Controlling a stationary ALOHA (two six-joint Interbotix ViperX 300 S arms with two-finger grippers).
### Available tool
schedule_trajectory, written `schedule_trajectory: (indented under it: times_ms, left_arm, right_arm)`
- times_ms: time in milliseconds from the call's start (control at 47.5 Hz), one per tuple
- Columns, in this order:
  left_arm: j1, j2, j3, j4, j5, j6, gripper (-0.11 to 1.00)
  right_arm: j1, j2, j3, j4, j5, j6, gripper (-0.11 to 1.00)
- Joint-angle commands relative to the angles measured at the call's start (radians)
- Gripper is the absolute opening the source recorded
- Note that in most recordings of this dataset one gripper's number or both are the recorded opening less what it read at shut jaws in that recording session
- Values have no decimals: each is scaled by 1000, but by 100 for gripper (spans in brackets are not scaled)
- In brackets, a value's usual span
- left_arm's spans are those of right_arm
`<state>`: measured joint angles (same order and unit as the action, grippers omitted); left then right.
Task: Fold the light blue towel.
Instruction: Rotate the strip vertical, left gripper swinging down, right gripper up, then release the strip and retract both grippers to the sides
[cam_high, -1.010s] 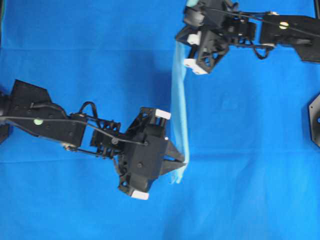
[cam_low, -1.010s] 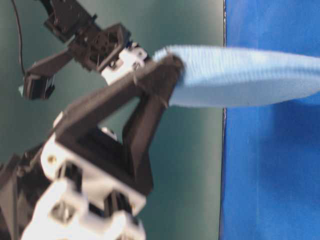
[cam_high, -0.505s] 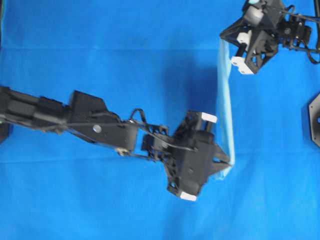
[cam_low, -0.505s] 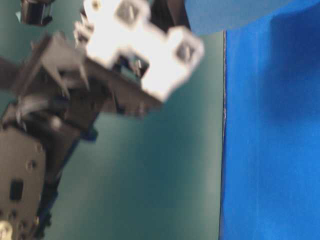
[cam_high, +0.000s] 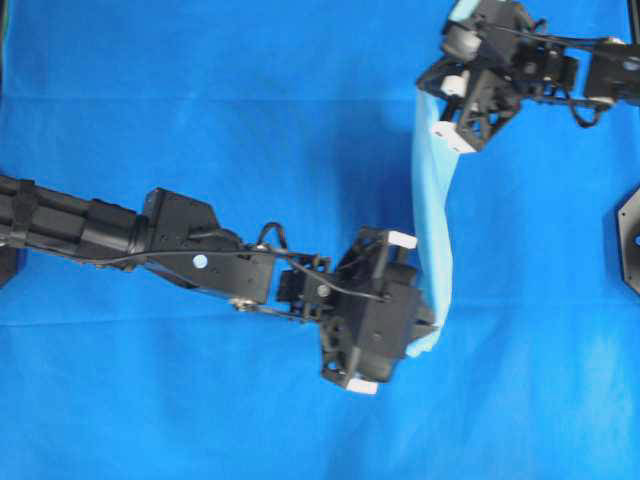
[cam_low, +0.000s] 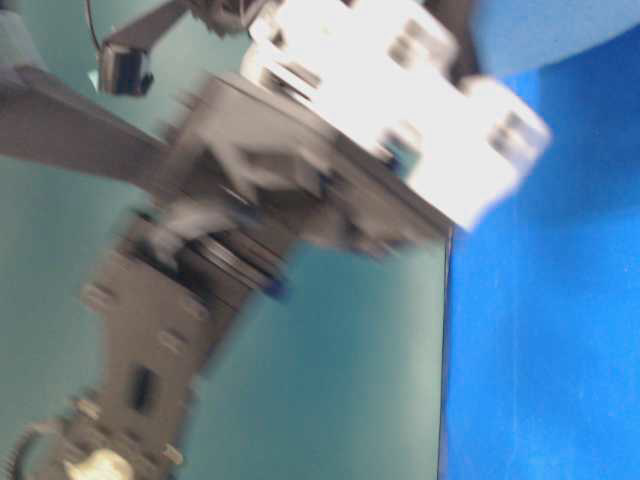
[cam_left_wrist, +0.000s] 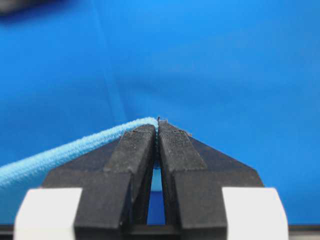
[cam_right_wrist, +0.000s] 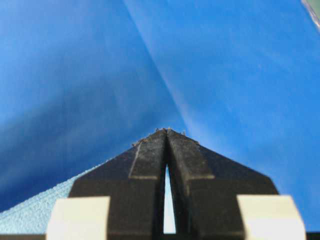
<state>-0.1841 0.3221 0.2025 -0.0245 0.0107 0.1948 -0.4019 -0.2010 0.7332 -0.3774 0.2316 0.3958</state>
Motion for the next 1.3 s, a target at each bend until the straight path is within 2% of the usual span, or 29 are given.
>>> schedule_trajectory:
  times_ms: [0,210,379,568,1031,1073,1200,1242,1284]
  left_arm:
    - [-11,-77,55,-2,-32,-26,1]
    - [-29,-163,265,-5,-167,-69,1]
    - [-35,-204,362,-5,-222,-140,1]
    - [-35,-206,387,-6,-227,-156,1]
    - [-9,-187,359,-5,-230,-156,2]
    - [-9,-187,359,-5,-230,-156,6]
    - [-9,-192,359,-5,-222,-147,42]
    - [-8,-196,362,-5,-219,-146,55]
    - [-5,-201,364,-5,-216,-146,66]
  right_arm:
    - [-12,35,-55,-6,-37,-2,0]
    - [5,146,-138,-6,-89,-11,0]
    - [14,202,-189,-6,-103,-14,0]
    - [17,225,-202,-6,-118,-14,0]
    - [26,232,-195,-12,-150,-43,3]
    - [26,235,-195,-12,-147,-44,14]
    - [26,236,-192,-11,-143,-44,53]
    - [26,236,-190,-12,-141,-44,63]
    - [28,236,-190,-12,-140,-44,65]
